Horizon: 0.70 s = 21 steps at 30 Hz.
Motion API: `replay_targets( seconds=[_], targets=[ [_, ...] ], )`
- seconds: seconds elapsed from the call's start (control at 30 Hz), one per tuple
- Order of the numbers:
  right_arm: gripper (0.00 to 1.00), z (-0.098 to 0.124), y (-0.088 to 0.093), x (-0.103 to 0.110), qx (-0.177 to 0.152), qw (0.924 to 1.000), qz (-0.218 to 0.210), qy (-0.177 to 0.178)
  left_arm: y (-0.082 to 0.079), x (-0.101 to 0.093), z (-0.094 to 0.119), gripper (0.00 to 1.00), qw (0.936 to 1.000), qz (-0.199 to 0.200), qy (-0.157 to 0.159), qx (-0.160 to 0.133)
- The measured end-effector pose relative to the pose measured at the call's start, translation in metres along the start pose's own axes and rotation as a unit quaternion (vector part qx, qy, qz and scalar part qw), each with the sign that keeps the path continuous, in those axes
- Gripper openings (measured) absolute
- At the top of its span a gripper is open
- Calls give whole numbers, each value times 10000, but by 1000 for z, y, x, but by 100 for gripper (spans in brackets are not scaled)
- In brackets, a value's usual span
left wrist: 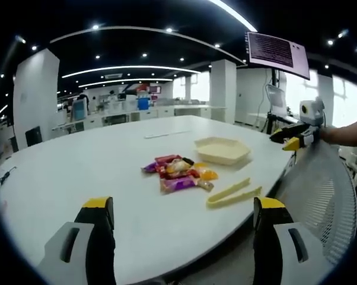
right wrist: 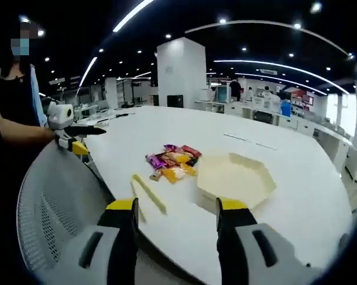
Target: Place the target food into the container with the food tongs after gripping and lifting it, then release it inside without dropping or visibly crushing the food.
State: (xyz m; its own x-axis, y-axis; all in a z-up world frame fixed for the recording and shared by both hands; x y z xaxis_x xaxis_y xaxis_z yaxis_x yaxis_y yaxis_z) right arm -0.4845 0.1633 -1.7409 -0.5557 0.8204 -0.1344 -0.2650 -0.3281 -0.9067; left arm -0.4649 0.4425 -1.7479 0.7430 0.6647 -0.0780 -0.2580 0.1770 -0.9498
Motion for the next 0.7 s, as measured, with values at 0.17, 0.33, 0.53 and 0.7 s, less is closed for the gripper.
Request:
replay_targets(
  seconds=[0.17,0.33,0.53,0.7],
  targets=[
    [28,-19,-3,26,417,9908,989,-822,1,1,0,94,10000,13,-15,27],
    [22,-42,10,57,905,9673,1775,-1568,-1,2,1,95,10000,2,-67,-15],
    [16,-64,44,78,1464,9479,2071,-1927,0,2,1,95,10000,35,-86,-15],
    [10,-74,51,84,1525,9420,2247,-1969,1,2,0,95,10000,50,-35,8]
  ],
)
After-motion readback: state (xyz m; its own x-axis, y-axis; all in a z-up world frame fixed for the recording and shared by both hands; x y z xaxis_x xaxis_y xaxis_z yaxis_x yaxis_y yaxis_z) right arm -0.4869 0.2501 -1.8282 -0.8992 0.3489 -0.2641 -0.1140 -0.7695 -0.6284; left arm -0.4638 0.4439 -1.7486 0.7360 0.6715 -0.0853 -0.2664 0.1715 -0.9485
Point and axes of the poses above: the point that each gripper's makers call its tool centre point, and the gripper's own axes: z roughly backward along the fingers, x roughly to its left, y roughly out of its underside, the point moved 1 cm from there along z, roughly backward along the fingers, and after that the axes turned 13 degrees about y, right-handed, at the moved point
